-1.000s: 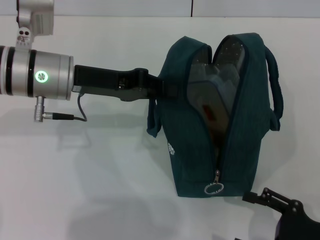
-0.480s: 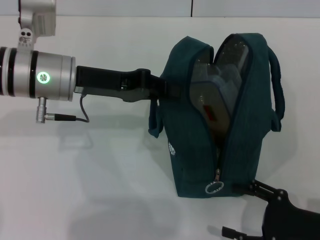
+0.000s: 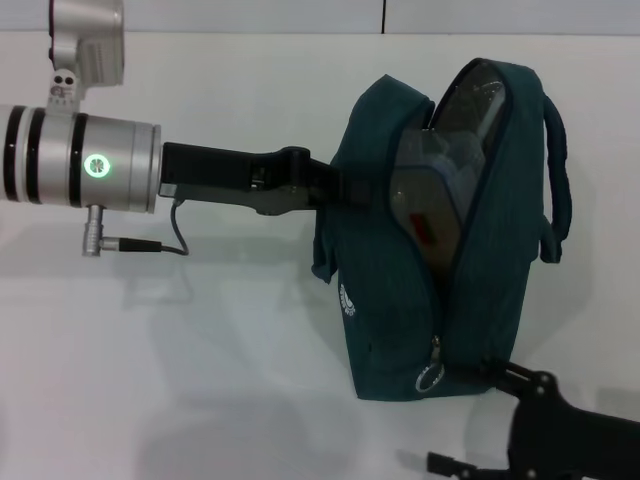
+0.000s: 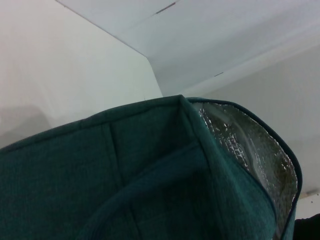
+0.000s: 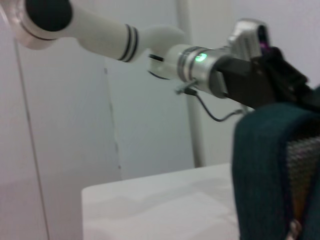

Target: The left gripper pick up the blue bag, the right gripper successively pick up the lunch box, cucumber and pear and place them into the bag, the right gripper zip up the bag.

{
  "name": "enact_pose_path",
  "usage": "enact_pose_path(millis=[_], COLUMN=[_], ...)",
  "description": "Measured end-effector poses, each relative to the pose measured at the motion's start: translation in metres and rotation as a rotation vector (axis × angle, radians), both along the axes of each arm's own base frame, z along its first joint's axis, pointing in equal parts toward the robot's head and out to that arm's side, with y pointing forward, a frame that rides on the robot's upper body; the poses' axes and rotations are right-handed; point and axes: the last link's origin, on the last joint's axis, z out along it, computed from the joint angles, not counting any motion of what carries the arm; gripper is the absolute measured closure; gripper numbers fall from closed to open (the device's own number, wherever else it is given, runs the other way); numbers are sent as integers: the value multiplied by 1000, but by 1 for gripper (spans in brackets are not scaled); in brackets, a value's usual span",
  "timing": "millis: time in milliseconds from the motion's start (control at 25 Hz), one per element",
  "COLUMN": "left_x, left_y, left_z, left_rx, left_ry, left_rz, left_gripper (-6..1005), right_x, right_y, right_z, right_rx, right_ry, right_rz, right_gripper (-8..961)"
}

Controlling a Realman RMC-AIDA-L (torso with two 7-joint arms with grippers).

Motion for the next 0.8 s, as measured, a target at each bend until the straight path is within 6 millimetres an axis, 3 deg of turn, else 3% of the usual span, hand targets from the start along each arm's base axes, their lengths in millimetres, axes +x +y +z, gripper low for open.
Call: enact_pose_path(millis=[240, 800], left_x=[0, -3], left_y=[1, 2], left_z=[1, 5], left_rx=[3, 13], left_ry=[3, 12], left_rz=[0, 3], left_gripper=[956, 956], right_x=[-14, 1], right_y=[2, -16], right_z=[-14, -10], right_rx=[-25, -15], right_ry=[-4, 7], right_rz=[28, -40], right_gripper=[79, 80])
